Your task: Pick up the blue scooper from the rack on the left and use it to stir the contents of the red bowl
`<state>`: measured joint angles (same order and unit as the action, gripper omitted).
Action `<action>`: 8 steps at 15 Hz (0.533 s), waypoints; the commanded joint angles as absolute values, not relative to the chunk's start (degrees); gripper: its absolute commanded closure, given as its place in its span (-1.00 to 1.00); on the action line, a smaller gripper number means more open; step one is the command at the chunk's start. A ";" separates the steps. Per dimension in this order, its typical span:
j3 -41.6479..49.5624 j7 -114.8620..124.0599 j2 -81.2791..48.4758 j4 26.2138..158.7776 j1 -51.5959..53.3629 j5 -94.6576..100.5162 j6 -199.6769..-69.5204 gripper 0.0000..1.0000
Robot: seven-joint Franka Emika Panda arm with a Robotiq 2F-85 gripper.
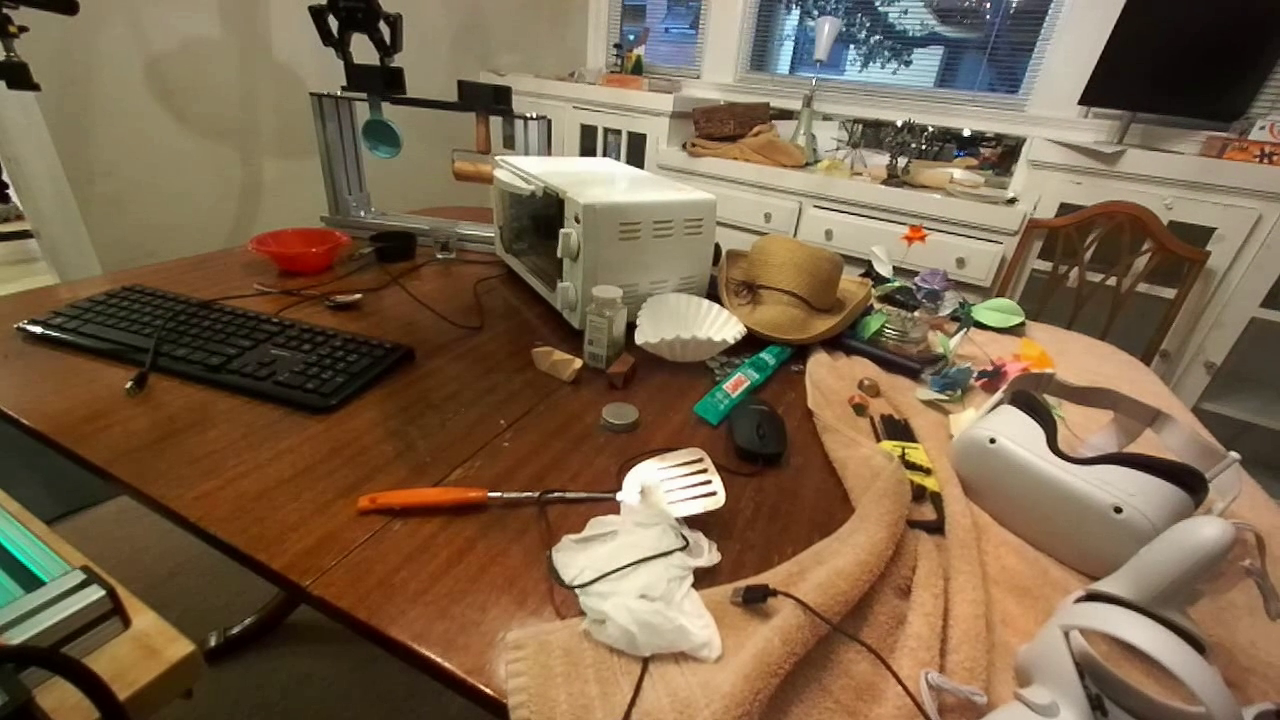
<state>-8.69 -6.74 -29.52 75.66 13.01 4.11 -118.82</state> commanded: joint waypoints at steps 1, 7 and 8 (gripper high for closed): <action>-8.64 -7.48 -33.53 69.39 13.14 3.92 -116.25 0.30; -8.64 -7.54 -37.32 63.80 13.45 3.64 -113.91 0.30; -8.61 -7.56 -37.93 62.94 13.42 3.59 -113.27 0.30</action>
<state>-8.67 -6.96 -34.90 68.03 13.07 4.09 -116.88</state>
